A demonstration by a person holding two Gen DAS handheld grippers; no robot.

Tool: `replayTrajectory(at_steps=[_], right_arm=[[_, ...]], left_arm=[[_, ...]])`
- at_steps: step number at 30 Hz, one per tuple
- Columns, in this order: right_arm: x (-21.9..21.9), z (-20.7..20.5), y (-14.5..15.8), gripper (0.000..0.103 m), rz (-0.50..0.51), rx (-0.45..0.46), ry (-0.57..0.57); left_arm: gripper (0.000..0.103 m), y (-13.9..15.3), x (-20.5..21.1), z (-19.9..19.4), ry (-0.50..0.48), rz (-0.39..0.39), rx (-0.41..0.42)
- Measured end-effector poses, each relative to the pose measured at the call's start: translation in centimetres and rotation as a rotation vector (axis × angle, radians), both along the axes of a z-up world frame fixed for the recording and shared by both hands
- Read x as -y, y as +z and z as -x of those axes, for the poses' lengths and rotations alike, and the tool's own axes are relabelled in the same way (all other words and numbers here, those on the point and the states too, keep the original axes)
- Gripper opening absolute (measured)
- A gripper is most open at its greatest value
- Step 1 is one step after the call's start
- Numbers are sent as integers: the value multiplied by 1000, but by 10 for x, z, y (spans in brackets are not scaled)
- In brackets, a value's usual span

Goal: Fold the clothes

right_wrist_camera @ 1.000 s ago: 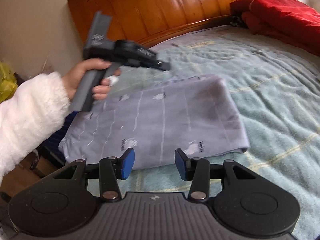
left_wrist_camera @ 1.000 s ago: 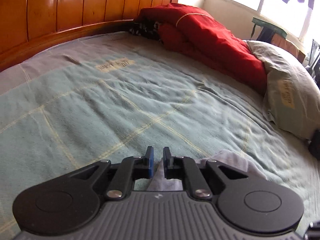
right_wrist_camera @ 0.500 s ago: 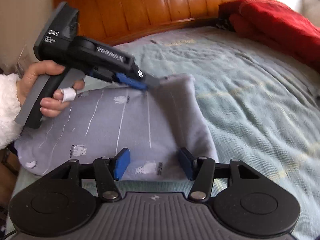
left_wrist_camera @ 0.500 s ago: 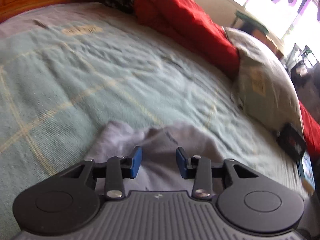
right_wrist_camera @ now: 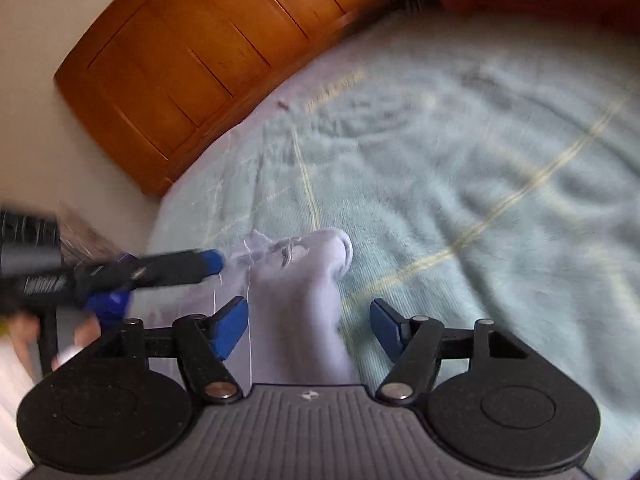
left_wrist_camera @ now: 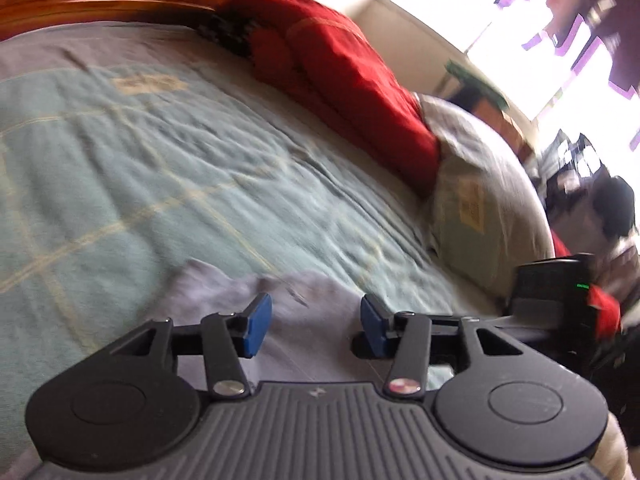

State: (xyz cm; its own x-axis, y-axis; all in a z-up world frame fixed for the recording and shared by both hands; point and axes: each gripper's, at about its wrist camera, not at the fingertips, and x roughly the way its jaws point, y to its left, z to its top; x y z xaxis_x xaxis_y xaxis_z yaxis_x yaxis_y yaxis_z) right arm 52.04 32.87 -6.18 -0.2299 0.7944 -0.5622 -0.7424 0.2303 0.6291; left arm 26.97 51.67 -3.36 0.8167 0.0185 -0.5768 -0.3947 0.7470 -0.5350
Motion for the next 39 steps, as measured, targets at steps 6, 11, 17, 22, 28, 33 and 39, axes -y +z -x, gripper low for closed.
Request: replayTrajectory(at_steps=[6, 11, 17, 22, 28, 33, 39], right_arm=[[-35, -1, -12, 36, -18, -6, 46], [-29, 12, -1, 31, -73, 223, -5], [-9, 24, 21, 34, -19, 343, -41], [22, 60, 39, 34, -53, 450, 128], [26, 53, 2, 38, 42, 474, 58], [48, 69, 28, 40, 53, 507, 49], [50, 103, 45, 58, -8, 521, 153]], left_arm=[[54, -8, -14, 9, 35, 33, 2], [54, -16, -9, 2, -7, 49, -2], [56, -27, -3, -10, 0, -9, -87], [62, -14, -2, -14, -31, 30, -13], [66, -25, 17, -41, -93, 18, -71], [65, -9, 33, -43, -118, -112, -145], [73, 31, 55, -5, -199, -229, -183]])
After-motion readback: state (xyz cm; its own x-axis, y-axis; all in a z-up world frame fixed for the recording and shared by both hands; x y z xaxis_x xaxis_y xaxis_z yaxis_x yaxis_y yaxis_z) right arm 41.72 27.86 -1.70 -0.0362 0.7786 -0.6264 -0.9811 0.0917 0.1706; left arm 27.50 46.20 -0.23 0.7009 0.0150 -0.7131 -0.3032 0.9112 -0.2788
